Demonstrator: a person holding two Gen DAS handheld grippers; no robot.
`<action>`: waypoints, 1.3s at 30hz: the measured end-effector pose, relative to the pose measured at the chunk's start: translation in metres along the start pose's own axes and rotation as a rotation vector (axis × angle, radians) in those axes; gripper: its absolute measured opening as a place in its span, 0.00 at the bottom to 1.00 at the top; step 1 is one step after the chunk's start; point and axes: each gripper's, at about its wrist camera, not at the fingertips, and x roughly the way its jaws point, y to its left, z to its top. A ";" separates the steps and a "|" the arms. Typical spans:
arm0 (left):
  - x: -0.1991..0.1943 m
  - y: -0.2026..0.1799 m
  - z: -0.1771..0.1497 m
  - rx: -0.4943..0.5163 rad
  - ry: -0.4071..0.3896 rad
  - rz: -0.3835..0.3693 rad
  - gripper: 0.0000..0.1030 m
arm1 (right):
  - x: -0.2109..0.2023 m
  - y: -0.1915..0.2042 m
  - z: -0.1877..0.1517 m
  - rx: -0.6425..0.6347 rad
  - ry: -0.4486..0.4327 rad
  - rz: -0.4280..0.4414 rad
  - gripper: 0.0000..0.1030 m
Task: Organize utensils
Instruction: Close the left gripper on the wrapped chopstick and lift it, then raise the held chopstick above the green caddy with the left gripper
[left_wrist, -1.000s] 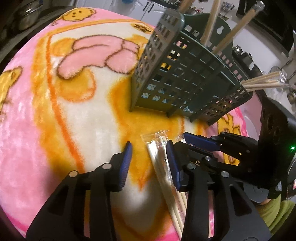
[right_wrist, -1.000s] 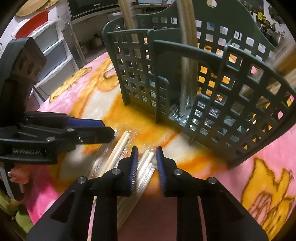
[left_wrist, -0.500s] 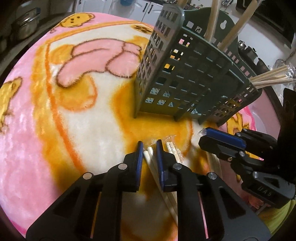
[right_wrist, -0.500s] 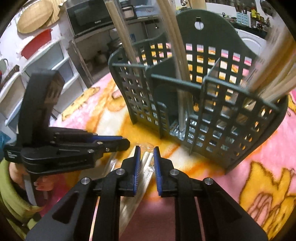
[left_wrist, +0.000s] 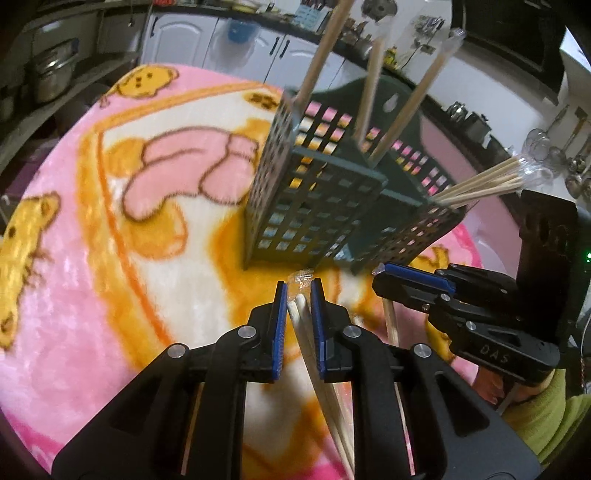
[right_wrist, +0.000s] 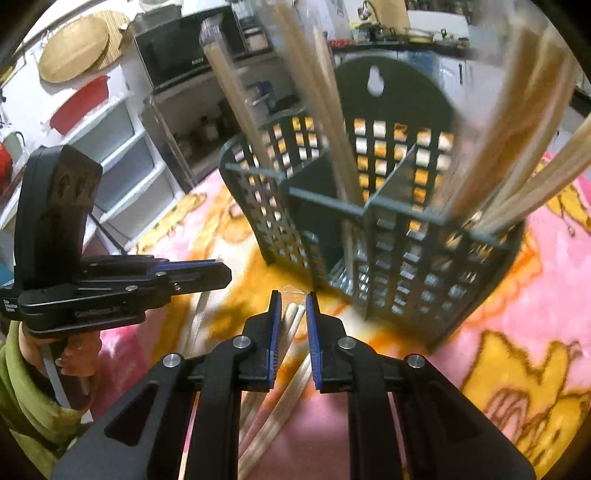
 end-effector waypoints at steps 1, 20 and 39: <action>-0.005 -0.003 0.002 0.006 -0.012 -0.004 0.08 | -0.002 0.001 0.002 0.002 -0.011 0.004 0.12; -0.057 -0.049 0.025 0.082 -0.167 -0.072 0.07 | -0.085 0.023 0.009 0.014 -0.274 0.063 0.06; -0.080 -0.079 0.038 0.163 -0.251 -0.094 0.07 | -0.132 0.029 0.010 -0.011 -0.420 -0.013 0.06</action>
